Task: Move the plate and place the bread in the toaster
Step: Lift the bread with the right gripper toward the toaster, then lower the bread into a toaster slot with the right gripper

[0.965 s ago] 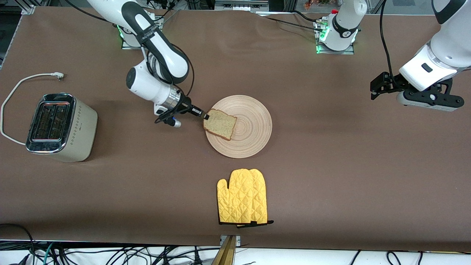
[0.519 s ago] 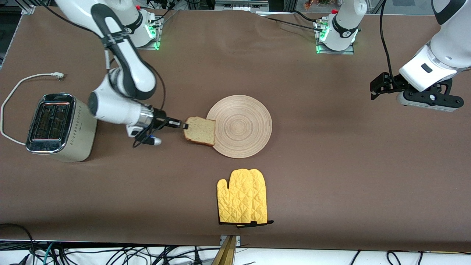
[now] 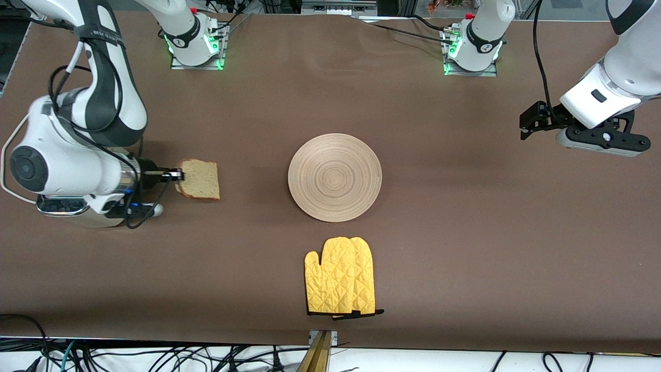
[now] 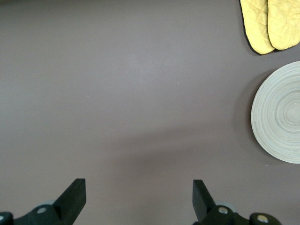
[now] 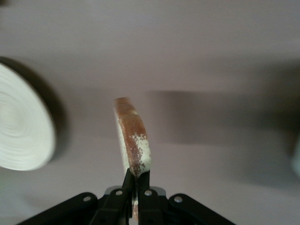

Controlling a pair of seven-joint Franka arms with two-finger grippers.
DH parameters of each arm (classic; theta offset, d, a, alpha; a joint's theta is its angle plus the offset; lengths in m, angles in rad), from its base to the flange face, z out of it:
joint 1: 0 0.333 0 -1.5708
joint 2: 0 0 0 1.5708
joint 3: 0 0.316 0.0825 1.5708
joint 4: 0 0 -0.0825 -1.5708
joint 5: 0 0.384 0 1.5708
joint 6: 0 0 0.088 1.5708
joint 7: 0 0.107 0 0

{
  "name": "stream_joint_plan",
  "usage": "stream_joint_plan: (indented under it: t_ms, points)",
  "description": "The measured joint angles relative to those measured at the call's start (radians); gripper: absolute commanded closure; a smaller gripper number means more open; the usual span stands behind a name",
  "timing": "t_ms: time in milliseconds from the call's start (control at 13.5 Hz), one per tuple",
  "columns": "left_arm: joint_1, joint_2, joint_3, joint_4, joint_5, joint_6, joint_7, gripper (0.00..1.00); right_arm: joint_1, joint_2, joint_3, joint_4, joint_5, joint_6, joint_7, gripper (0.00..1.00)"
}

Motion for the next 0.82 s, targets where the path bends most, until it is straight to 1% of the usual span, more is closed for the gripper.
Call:
stream_joint_plan:
  t_ms: [148,371,594,668,816]
  points:
    - [0.000,0.000,0.000,0.000,0.000,-0.001,0.000,0.00,0.001,-0.014,-0.034,0.040,-0.131,-0.081,-0.012,1.00]
    - [0.000,0.000,0.000,0.000,0.000,-0.001,0.000,0.00,0.001,-0.066,-0.123,0.055,-0.294,-0.185,-0.070,1.00]
    - [0.000,0.000,0.000,0.000,0.000,-0.001,0.000,0.00,-0.002,-0.120,-0.223,0.056,-0.407,-0.212,-0.149,1.00]
    - [0.000,0.000,0.000,0.000,0.000,-0.001,0.000,0.00,-0.002,-0.131,-0.243,0.056,-0.444,-0.213,-0.162,1.00]
    - [0.000,0.000,0.000,0.000,0.000,-0.001,0.000,0.00,-0.001,-0.137,-0.259,0.056,-0.518,-0.203,-0.165,1.00]
